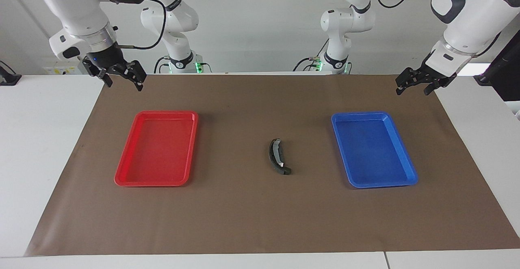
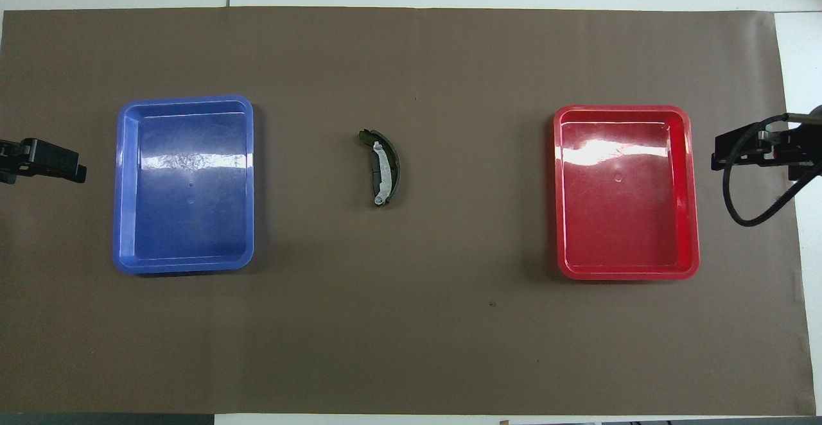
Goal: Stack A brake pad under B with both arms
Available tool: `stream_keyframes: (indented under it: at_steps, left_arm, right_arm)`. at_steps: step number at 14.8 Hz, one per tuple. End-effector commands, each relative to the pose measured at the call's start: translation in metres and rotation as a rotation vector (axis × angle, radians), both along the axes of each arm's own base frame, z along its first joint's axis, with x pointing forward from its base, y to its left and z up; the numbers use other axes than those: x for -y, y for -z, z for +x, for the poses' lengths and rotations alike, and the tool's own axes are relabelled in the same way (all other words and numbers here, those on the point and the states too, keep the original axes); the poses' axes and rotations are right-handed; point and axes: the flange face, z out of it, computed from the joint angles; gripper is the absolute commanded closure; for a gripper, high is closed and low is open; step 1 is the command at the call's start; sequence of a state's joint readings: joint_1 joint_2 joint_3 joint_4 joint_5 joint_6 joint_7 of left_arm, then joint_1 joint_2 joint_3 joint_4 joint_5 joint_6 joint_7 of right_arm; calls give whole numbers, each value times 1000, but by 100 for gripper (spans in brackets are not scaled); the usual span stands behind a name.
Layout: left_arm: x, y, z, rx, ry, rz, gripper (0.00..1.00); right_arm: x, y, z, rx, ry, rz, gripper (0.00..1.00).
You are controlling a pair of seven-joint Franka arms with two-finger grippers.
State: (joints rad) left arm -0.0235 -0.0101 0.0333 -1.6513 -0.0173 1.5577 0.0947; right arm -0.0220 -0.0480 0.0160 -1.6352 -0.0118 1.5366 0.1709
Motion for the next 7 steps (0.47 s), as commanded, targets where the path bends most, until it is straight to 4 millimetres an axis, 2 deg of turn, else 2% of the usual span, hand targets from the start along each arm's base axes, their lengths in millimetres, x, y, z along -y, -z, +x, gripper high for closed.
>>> stream_keyframes:
  at_steps: [1, 7]
  left_arm:
    - [-2, -3, -2, -5, 8, 6, 1]
    - [-2, -3, -2, -5, 8, 6, 1]
  right_arm:
    - [-2, -6, -8, -32, 22, 42, 1]
    - [-1, -6, -6, -15, 17, 32, 1]
